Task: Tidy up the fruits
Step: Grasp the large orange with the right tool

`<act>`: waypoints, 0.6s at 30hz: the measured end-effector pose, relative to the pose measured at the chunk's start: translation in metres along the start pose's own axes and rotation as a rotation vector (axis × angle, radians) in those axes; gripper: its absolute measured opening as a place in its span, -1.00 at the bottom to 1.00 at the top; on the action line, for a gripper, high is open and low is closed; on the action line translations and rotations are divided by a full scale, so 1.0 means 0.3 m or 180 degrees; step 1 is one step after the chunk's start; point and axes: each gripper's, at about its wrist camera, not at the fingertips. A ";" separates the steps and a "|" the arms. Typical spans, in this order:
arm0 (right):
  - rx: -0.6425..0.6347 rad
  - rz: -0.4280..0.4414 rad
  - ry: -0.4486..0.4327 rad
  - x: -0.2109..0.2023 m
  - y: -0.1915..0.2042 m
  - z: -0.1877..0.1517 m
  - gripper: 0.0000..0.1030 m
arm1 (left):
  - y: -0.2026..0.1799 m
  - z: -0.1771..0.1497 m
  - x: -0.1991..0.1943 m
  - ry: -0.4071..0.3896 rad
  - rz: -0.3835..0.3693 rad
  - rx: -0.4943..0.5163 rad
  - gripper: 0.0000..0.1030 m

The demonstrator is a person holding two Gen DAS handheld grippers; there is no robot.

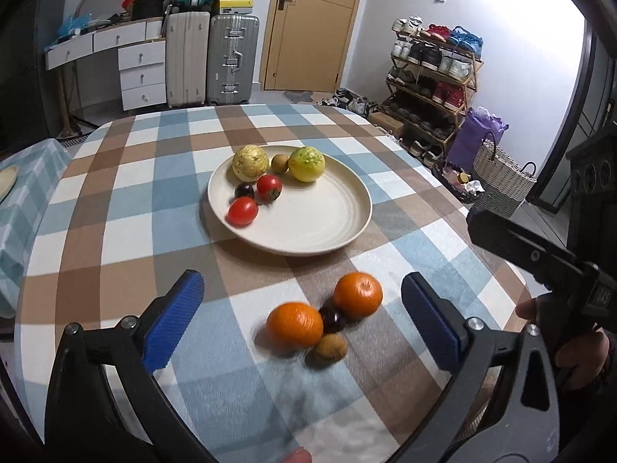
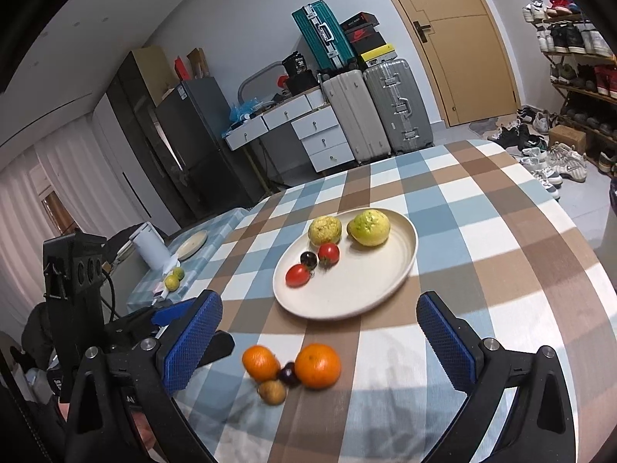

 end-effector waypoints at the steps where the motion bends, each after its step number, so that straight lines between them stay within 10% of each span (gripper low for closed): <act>1: -0.0002 -0.0008 0.0010 -0.003 0.004 -0.008 1.00 | 0.002 -0.011 -0.008 -0.0005 0.0022 -0.0012 0.98; 18: 0.0021 -0.0063 0.0370 0.065 0.028 -0.135 0.99 | 0.119 -0.134 -0.002 0.0043 0.0176 -0.0366 0.98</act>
Point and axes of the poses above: each gripper's, at about its wrist camera, not at the fingertips, and x roughly the way its jaws point, y to its left, z to its top, and after that the axes turned 3 degrees about -z, right-handed
